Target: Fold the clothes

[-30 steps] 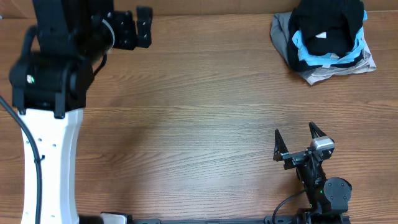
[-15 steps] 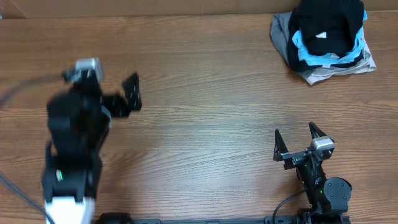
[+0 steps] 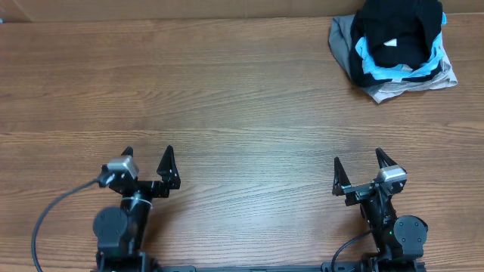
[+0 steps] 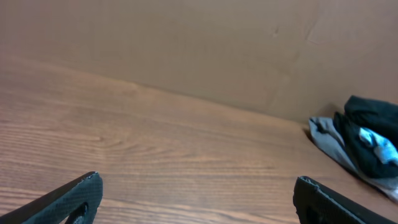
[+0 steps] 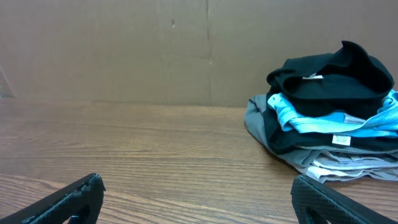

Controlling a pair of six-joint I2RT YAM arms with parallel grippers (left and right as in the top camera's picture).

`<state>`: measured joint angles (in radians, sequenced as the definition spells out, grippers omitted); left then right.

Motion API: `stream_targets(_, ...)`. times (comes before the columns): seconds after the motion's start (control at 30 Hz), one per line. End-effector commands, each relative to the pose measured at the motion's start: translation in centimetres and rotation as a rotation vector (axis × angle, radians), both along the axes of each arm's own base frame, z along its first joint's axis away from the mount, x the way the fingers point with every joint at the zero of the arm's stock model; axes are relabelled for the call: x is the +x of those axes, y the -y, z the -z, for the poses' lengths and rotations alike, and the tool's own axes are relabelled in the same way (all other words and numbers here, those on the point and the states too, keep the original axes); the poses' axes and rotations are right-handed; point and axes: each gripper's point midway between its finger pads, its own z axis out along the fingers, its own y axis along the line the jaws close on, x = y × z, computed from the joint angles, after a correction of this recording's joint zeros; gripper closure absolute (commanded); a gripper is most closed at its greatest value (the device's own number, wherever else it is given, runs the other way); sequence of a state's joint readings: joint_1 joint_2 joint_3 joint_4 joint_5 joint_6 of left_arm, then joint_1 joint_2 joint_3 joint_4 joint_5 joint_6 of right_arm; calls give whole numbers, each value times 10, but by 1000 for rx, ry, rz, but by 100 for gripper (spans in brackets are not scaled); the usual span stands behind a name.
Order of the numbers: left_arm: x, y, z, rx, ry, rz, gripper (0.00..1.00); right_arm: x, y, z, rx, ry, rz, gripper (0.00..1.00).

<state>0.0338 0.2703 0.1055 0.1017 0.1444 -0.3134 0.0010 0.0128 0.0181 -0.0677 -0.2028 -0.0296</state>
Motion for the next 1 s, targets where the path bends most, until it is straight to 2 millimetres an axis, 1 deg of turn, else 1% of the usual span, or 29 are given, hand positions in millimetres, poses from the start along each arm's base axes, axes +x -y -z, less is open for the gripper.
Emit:
stream_targets(0.0,-4,-8,14,-7,30,-39,0,0,-1,2,3,3,-5,0)
stream_targets(0.07,-6,-10,21,-6,19,-48,0,0,-1,2,3,3,-5,0)
stream_targets(0.2,-9,-17,24,-4,11,-89,0,0,-1,2,3,3,-5,0)
stream_targets(0.27,-12,-22,35,-3,-34,-117,0,0,-1,2,3,3,-5,0)
stream_targets(0.33,-14,-24,42,4,-58,-133,0,0,-1,2,3,3,-5,0)
stream_targets(0.4,-14,-24,38,31,-41,-126,0,0,-1,2,3,3,-5,0)
stream_targets(0.53,-16,-24,30,31,-8,-128,0,0,-1,2,3,3,-5,0)
stream_targets(0.97,-15,-24,31,32,-10,-128,0,0,-1,2,3,3,-5,0)
